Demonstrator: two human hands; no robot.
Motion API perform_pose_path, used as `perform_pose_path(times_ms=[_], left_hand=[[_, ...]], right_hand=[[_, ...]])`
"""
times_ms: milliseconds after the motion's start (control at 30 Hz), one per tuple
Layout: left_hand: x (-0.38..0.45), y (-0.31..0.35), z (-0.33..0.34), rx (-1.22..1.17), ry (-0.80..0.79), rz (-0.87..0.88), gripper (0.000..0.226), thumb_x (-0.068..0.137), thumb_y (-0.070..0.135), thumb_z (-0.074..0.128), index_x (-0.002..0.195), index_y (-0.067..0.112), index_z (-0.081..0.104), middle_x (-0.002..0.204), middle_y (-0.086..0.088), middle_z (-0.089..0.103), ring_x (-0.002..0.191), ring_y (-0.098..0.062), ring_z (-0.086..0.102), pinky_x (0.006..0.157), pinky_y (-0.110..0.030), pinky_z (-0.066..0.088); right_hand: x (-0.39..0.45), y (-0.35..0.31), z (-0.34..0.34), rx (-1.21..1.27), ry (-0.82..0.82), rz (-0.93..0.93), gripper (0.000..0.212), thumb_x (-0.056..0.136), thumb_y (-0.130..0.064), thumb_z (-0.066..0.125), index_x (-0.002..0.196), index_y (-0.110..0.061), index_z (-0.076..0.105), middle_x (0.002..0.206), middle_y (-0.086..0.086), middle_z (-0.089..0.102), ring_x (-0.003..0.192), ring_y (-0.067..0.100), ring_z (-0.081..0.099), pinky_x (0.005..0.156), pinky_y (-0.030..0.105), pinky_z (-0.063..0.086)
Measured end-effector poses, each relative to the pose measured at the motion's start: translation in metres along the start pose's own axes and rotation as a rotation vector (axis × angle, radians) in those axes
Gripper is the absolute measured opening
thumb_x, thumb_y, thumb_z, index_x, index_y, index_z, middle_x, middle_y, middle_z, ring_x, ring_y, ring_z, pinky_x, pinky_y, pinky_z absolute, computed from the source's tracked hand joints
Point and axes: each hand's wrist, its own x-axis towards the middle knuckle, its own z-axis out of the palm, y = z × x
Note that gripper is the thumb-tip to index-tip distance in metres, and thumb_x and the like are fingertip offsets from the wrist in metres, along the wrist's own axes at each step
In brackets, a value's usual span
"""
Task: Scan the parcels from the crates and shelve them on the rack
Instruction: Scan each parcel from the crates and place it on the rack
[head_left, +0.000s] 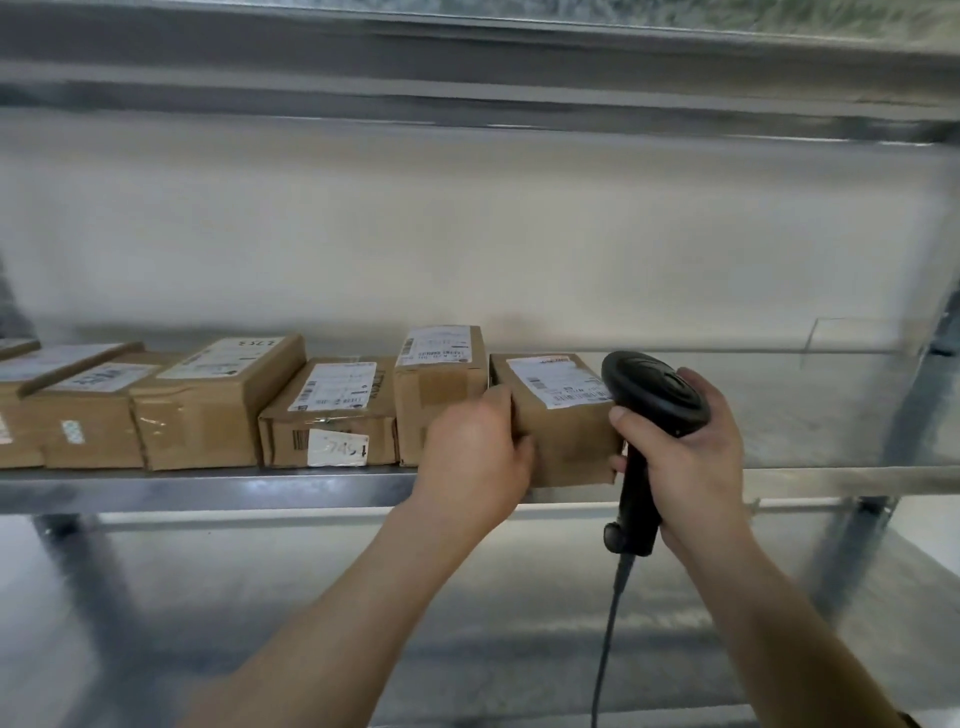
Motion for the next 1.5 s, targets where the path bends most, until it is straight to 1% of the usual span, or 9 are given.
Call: perform_pose_path(times_ms=[100,233,733,933,1067,1167,1267,1367,1500], left_hand=[[0.004,-0.001,0.000,0.025,0.027,0.028,0.020,0.091,0.023,0.065,0.109,0.016,0.061,0.093,-0.001,0.069,0.088,-0.025,0.064,0.075,-0.037,0.051],[0.009,-0.003,0.001,0.063,0.061,0.043,0.021,0.092,0.021,0.066,0.111,0.015,0.062,0.096,-0.003,0.070,0.091,-0.026,0.065,0.077,-0.038,0.051],[0.016,-0.010,0.007,0.137,0.126,0.051,0.022,0.092,0.015,0.063,0.113,0.014,0.063,0.096,-0.005,0.069,0.089,-0.030,0.064,0.066,-0.036,0.047],[0.017,-0.013,0.008,0.129,0.131,0.065,0.027,0.091,0.014,0.062,0.118,0.014,0.063,0.094,-0.006,0.069,0.088,-0.032,0.063,0.068,-0.038,0.049],[0.012,-0.018,0.009,0.086,0.184,0.123,0.032,0.088,0.010,0.068,0.119,0.015,0.065,0.084,-0.007,0.068,0.077,-0.032,0.064,0.064,-0.041,0.053],[0.002,-0.027,0.009,0.046,0.251,0.173,0.030,0.085,0.009,0.072,0.114,0.015,0.067,0.076,-0.004,0.067,0.063,-0.028,0.062,0.053,-0.041,0.054],[-0.014,-0.039,0.003,0.026,0.303,0.198,0.029,0.083,0.019,0.072,0.112,0.017,0.066,0.076,-0.001,0.067,0.060,-0.026,0.062,0.049,-0.039,0.054],[-0.037,-0.057,-0.009,0.104,0.317,0.162,0.033,0.082,0.033,0.073,0.112,0.021,0.068,0.091,0.001,0.068,0.073,-0.024,0.065,0.052,-0.036,0.054],[-0.075,-0.095,-0.034,0.224,0.331,0.072,0.042,0.080,0.046,0.072,0.111,0.018,0.072,0.106,-0.004,0.063,0.094,-0.027,0.061,0.061,-0.031,0.048]], right_hand=[[0.007,0.005,0.003,0.019,-0.018,0.012,0.066,0.083,0.007,0.077,0.137,-0.020,0.050,0.099,-0.005,0.068,0.058,0.007,0.064,0.060,0.036,0.056],[0.013,0.009,0.006,0.039,-0.030,0.023,0.067,0.084,0.005,0.078,0.140,-0.019,0.050,0.104,-0.003,0.068,0.060,0.005,0.065,0.062,0.037,0.057],[0.018,0.018,0.015,0.091,-0.035,0.009,0.065,0.084,0.005,0.076,0.136,-0.021,0.049,0.111,0.001,0.067,0.059,0.005,0.066,0.069,0.041,0.057],[0.018,0.020,0.014,0.066,-0.034,0.002,0.066,0.085,0.005,0.076,0.140,-0.018,0.048,0.101,-0.010,0.066,0.060,0.003,0.066,0.068,0.040,0.059],[0.015,0.020,0.013,0.030,-0.012,-0.028,0.070,0.085,0.004,0.077,0.144,-0.018,0.046,0.086,-0.024,0.071,0.061,0.003,0.067,0.079,0.049,0.060],[0.005,0.018,0.008,-0.032,0.024,-0.092,0.075,0.080,-0.009,0.085,0.142,-0.029,0.048,0.101,-0.029,0.069,0.087,0.008,0.073,0.091,0.054,0.059],[-0.014,0.018,0.003,-0.077,0.039,-0.155,0.077,0.077,-0.016,0.088,0.140,-0.038,0.049,0.116,-0.032,0.064,0.116,0.019,0.068,0.099,0.053,0.055],[-0.043,0.019,0.009,-0.134,-0.033,-0.197,0.079,0.075,-0.018,0.089,0.139,-0.041,0.049,0.124,-0.028,0.062,0.120,0.023,0.066,0.099,0.054,0.055],[-0.089,0.024,0.037,-0.213,-0.185,-0.203,0.079,0.072,-0.016,0.087,0.131,-0.051,0.049,0.120,-0.038,0.059,0.122,0.020,0.063,0.098,0.056,0.055]])
